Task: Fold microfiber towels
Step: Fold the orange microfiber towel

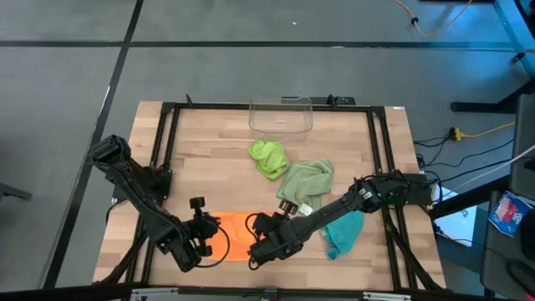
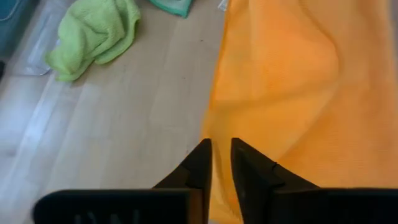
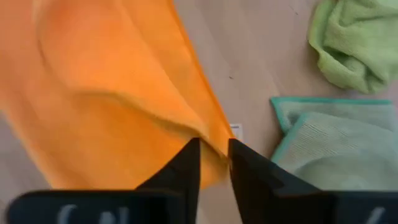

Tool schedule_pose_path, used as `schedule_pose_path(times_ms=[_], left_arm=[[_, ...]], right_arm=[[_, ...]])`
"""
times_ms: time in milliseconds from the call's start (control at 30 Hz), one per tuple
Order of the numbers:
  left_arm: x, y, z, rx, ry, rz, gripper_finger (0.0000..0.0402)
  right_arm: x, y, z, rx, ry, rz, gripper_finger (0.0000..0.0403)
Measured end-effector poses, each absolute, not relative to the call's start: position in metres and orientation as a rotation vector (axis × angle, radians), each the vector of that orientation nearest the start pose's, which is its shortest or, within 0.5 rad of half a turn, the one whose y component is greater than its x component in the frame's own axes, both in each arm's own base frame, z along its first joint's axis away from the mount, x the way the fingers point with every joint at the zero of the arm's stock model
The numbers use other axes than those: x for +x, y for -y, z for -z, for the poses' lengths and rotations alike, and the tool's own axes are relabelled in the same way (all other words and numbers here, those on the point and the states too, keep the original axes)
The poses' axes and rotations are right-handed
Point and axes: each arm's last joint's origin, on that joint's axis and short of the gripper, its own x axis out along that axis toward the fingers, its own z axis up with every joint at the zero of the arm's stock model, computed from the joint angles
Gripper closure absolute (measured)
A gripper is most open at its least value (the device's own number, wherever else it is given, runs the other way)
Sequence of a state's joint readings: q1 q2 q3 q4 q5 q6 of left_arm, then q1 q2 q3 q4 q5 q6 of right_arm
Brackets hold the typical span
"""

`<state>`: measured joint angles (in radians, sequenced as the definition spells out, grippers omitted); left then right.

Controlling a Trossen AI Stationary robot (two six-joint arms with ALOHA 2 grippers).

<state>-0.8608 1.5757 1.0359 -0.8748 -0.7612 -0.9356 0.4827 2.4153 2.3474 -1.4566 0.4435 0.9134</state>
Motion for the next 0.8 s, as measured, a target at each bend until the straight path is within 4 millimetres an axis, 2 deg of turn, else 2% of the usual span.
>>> schedule_pose_path(times_ms=[133,300,533,800], left_arm=[[0.196,0.191,-0.205,0.183,-0.881,-0.378,0.0312],[0.197,0.187,-0.205,0.199,-0.889,-0.394,0.0304],[0.197,0.188,-0.204,0.18,-0.932,-0.372,0.0307],[0.197,0.189,-0.203,0.14,-0.932,-0.379,0.0307]], right_arm=[[0.422,-0.203,-0.228,0.082,-1.224,0.575,0.0267],[0.42,-0.202,-0.228,0.045,-1.249,0.567,0.0238],[0.416,-0.207,-0.228,0.049,-1.289,0.542,0.0242],[0.398,-0.241,-0.228,0.0,-1.286,0.462,0.0254]])
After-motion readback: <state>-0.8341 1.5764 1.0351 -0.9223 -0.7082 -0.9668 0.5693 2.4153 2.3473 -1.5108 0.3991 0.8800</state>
